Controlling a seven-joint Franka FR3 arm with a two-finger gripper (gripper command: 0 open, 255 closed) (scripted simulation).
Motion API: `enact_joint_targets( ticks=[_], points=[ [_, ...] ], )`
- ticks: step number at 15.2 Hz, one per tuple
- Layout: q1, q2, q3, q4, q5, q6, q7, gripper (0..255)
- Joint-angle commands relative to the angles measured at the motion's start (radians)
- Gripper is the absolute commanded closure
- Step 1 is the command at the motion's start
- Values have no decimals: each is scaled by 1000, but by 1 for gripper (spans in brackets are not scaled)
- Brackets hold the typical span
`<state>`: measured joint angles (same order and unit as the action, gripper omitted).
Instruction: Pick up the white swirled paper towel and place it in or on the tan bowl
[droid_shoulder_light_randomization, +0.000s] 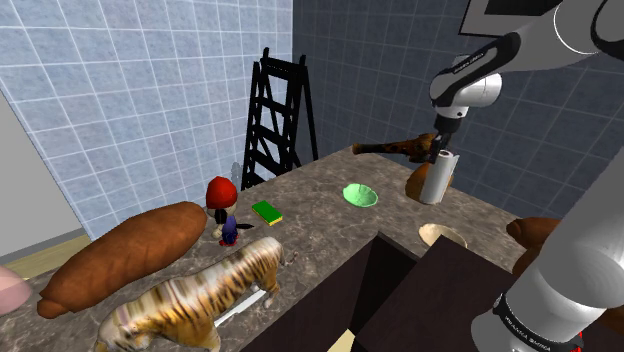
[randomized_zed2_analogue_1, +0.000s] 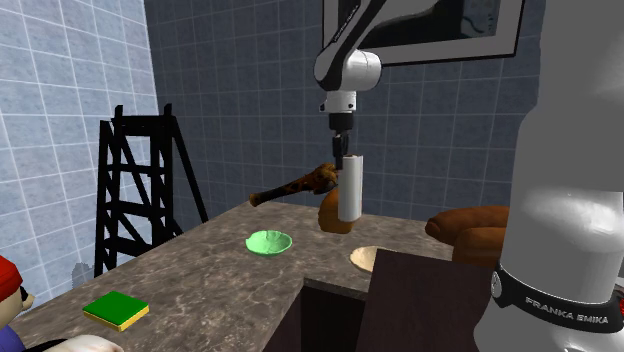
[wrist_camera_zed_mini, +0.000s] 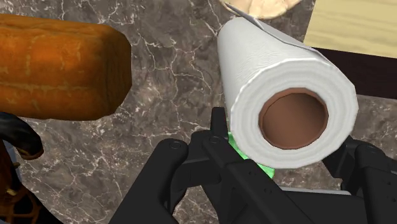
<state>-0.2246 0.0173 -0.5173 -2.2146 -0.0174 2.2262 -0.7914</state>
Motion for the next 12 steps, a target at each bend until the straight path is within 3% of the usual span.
enact_joint_targets(
  ticks=[1,9,12],
  points=[
    [-8,-90,-11,-70,-57,-9,15,255],
    [-109,-427,-7,-264,-243,-124,43,255],
    [-110,-416,-13,-283,-244,-95,41,255]
  ],
)
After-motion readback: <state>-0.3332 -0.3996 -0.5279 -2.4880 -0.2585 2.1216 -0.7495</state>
